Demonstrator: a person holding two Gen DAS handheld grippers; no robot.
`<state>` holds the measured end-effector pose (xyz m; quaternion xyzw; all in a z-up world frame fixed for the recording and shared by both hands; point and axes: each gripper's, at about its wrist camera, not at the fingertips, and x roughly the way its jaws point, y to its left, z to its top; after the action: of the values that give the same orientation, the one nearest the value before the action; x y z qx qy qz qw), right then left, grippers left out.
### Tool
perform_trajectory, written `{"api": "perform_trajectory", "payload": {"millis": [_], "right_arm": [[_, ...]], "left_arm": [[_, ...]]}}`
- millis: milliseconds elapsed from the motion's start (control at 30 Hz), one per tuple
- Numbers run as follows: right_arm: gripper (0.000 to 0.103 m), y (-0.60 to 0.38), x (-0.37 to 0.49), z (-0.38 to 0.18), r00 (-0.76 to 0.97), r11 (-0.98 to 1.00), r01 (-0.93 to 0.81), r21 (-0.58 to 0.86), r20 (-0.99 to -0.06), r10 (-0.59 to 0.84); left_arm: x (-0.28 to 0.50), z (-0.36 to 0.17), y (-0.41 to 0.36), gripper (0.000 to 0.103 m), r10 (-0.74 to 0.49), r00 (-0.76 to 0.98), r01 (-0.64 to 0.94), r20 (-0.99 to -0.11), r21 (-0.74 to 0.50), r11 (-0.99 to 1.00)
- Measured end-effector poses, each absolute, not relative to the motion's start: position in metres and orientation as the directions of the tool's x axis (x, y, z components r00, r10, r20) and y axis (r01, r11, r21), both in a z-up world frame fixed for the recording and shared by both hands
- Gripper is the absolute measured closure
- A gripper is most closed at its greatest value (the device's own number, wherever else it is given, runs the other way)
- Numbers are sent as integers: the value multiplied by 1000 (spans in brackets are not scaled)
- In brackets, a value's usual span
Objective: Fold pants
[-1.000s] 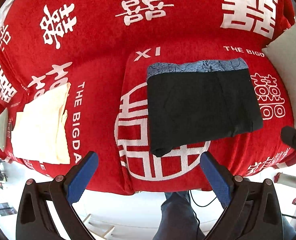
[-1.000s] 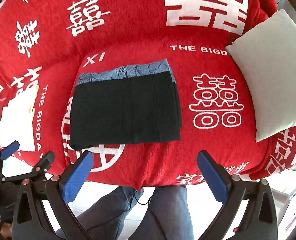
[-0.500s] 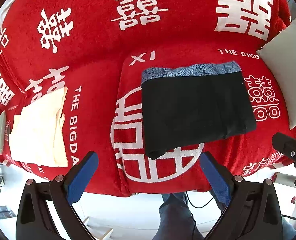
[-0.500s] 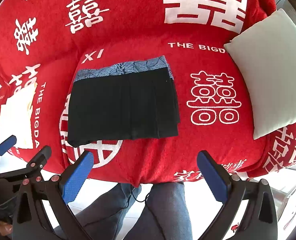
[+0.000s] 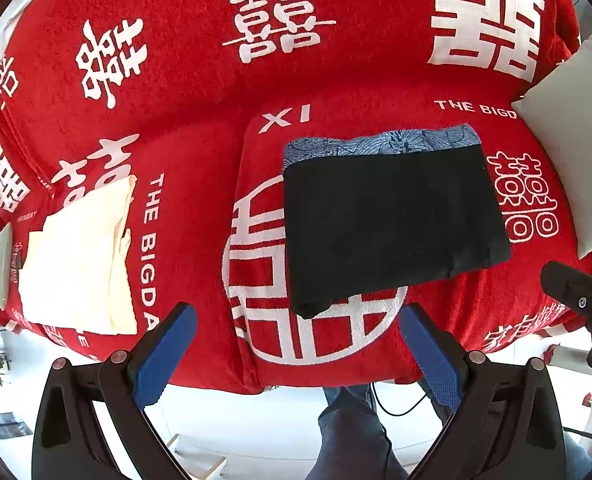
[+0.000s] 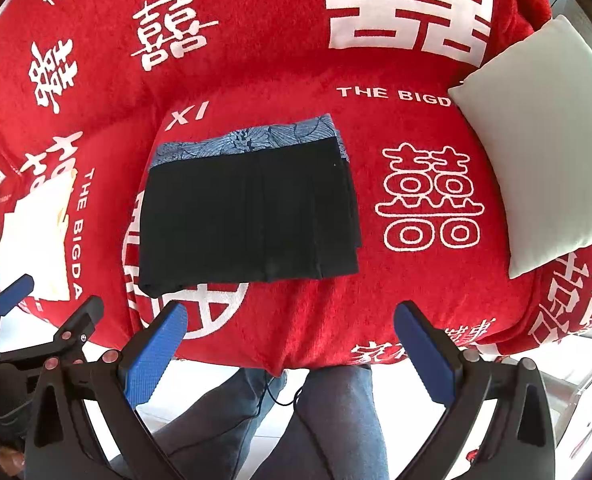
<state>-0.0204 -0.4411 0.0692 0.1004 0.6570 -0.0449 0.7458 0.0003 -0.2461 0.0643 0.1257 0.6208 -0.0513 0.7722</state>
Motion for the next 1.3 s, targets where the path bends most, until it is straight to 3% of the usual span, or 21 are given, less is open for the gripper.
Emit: {"api": "perform_trajectory", "payload": {"millis": [1300], "right_arm": [[0, -437, -18, 69, 127, 980, 182, 82, -990, 59]], "left_arm": [[0, 65, -248, 1, 76, 217, 207, -973, 122, 971]]}}
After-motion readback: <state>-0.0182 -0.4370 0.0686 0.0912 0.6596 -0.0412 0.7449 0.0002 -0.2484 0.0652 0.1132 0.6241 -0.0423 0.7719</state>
